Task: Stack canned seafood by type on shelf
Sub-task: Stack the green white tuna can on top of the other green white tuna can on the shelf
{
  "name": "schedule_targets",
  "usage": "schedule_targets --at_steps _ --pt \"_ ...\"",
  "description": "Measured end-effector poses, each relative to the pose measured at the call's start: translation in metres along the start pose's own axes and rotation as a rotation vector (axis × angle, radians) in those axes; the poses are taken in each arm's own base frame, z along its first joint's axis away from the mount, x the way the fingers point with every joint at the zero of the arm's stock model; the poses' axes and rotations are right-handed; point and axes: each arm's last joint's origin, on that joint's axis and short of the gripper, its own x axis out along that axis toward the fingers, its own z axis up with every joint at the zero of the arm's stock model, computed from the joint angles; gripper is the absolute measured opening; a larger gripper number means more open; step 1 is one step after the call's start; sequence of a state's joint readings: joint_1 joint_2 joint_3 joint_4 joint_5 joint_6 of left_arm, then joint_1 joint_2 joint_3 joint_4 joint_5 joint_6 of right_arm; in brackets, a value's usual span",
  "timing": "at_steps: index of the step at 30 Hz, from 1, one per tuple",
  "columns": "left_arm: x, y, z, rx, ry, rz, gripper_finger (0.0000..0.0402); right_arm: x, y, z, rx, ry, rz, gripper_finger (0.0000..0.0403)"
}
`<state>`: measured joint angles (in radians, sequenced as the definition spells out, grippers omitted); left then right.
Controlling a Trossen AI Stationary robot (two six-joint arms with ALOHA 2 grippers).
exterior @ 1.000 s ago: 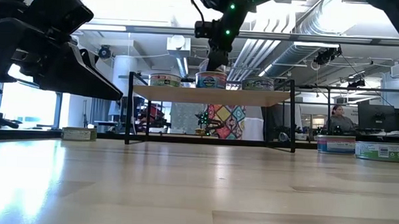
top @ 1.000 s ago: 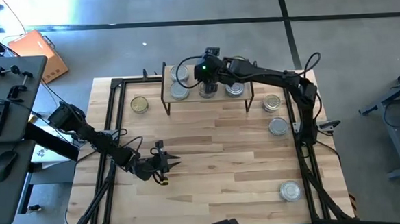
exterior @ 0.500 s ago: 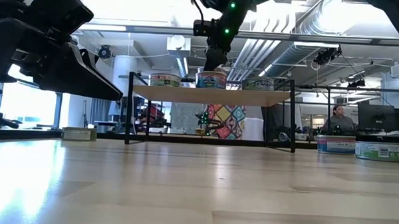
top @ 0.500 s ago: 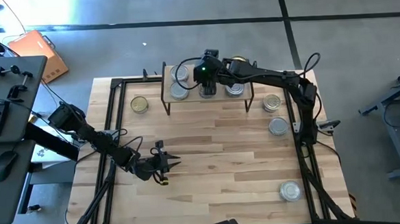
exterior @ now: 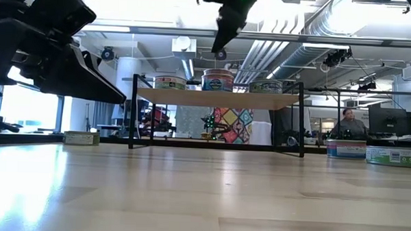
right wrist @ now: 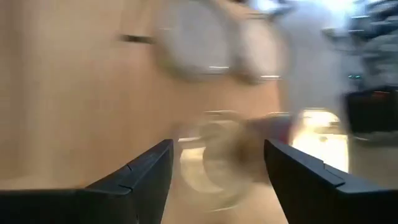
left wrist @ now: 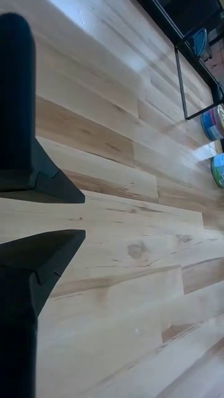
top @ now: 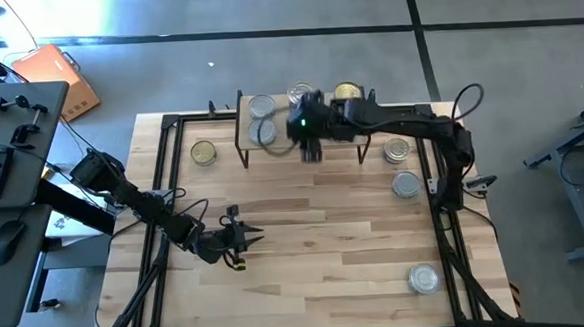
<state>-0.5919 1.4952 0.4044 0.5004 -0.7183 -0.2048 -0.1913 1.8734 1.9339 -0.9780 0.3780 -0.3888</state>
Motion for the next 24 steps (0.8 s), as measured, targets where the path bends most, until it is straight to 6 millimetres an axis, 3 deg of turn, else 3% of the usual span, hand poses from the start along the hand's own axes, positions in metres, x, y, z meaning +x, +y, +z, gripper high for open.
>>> schedule_targets --at_steps 9,14,24 --pt "0.000 0.000 0.000 0.052 0.000 0.000 0.0069 -0.034 0.072 -0.009 -0.016 0.191 0.351 0.0217" --pt "0.000 0.000 0.000 0.090 0.000 0.000 0.0069 -0.057 0.102 -0.017 0.065 0.336 0.374 0.0199" --pt "0.002 0.002 0.001 0.153 -0.003 0.009 0.0069 -0.126 0.176 -0.032 0.165 0.367 0.335 0.0173"
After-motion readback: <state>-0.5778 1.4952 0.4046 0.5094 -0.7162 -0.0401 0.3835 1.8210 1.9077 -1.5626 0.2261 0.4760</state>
